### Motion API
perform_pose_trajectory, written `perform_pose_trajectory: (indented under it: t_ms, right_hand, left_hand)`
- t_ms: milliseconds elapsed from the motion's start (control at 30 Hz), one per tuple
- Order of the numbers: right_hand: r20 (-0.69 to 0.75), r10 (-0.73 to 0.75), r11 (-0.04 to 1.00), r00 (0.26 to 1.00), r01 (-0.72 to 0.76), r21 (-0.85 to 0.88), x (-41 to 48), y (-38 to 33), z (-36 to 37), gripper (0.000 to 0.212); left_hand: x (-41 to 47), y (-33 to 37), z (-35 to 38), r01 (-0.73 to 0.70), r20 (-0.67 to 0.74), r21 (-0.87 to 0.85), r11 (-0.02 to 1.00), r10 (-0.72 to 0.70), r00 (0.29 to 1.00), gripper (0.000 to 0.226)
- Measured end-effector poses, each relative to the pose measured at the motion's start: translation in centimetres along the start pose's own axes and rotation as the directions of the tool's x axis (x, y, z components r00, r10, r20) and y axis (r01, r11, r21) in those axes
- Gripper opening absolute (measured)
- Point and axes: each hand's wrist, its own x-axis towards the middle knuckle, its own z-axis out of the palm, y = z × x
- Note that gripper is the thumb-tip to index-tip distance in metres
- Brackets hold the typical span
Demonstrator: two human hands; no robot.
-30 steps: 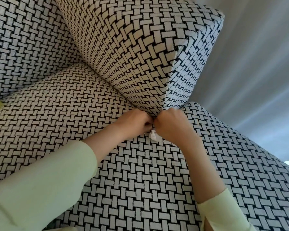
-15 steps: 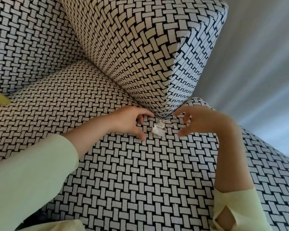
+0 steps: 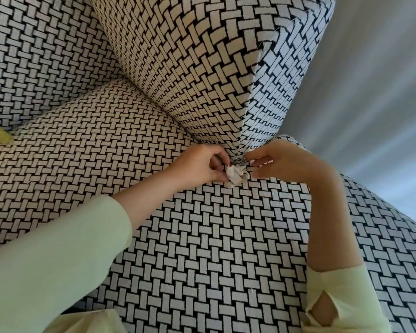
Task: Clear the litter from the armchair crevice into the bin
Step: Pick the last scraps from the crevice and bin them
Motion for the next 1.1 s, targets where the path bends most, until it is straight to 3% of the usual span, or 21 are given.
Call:
perform_pose_trajectory:
  t_ms: [67, 133, 200, 267, 333, 467, 533, 733, 833, 867, 933, 1000, 1067, 1100]
  right_hand:
    - [0.133, 0.031, 0.998, 0.991, -0.023, -0.056, -0.4, -0.6, 0.0, 0.068]
    - [0.169, 0.055, 0.987, 0.984, -0.028, -0.158, -0.1, -1.8, 0.8, 0.078]
    - [0.098, 0.110, 0.944, 0.989, -0.073, -0.321, 0.5, -3.2, 3.0, 0.085]
    - [-0.133, 0.129, 0.846, 0.983, -0.179, -0.501, 1.2, -4.5, 7.0, 0.094]
    - [-0.338, 0.222, 0.869, 0.915, -0.343, -0.356, 1.1, -5.8, 10.1, 0.094]
    - [-0.641, 0.133, 0.980, 0.756, -0.199, -0.031, 2.2, -5.1, 11.8, 0.044]
    - [-0.675, 0.147, 0.989, 0.723, -0.130, 0.076, 2.2, -5.1, 11.4, 0.029]
    - [-0.672, 0.294, 0.903, 0.680, 0.032, 0.428, 2.3, -4.7, 9.9, 0.021]
    - [-0.547, 0.428, 0.656, 0.719, 0.170, 0.736, 1.7, -4.7, 8.6, 0.018]
    - [-0.468, 0.462, 0.503, 0.753, 0.212, 0.838, 1.4, -4.7, 8.3, 0.018]
    - [-0.217, 0.448, 0.075, 0.867, 0.205, 0.976, 1.3, -4.8, 7.6, 0.019]
    - [-0.012, 0.362, -0.294, 0.932, 0.126, 0.947, 1.5, -4.8, 7.0, 0.023]
    - [0.078, 0.315, -0.464, 0.946, 0.081, 0.882, 1.6, -4.8, 6.6, 0.027]
    - [0.083, 0.315, -0.465, 0.946, 0.077, 0.882, 1.5, -4.8, 6.5, 0.028]
  left_hand:
    - [-0.1, -0.4, -0.5, 0.037, 0.000, -0.093, 0.995, -0.037, 0.999, 0.030]
    - [-0.2, -0.9, -0.9, 0.076, -0.015, -0.151, 0.986, -0.079, 0.997, 0.033]
    - [-0.3, -1.5, -1.3, 0.114, -0.045, -0.172, 0.978, -0.124, 0.991, 0.039]
    - [-0.6, -2.2, -1.7, 0.140, -0.051, -0.174, 0.975, -0.151, 0.987, 0.043]
    - [-1.0, -2.7, -2.4, 0.154, -0.046, -0.179, 0.972, -0.165, 0.985, 0.044]
    - [-2.0, -3.0, -3.5, 0.212, -0.058, -0.242, 0.947, -0.232, 0.971, 0.039]
    - [-2.4, -3.4, -3.8, 0.242, -0.047, -0.266, 0.933, -0.263, 0.964, 0.039]
    - [-2.7, -3.6, -4.9, 0.276, -0.074, -0.313, 0.909, -0.313, 0.947, 0.038]
    - [-2.4, -3.0, -4.3, 0.234, -0.092, -0.272, 0.934, -0.267, 0.959, 0.027]
    - [-2.2, -2.7, -3.8, 0.206, -0.096, -0.219, 0.954, -0.231, 0.968, 0.022]
    - [-1.9, -2.2, -2.9, 0.150, -0.102, -0.120, 0.981, -0.163, 0.981, 0.020]
    - [-1.5, -1.7, -2.1, 0.102, -0.111, -0.042, 0.994, -0.106, 0.988, 0.031]
    - [-1.1, -1.3, -1.3, 0.068, -0.148, 0.065, 0.996, -0.058, 0.987, 0.041]
    - [-0.8, -1.2, -0.8, 0.040, -0.155, 0.135, 0.990, -0.019, 0.988, 0.043]
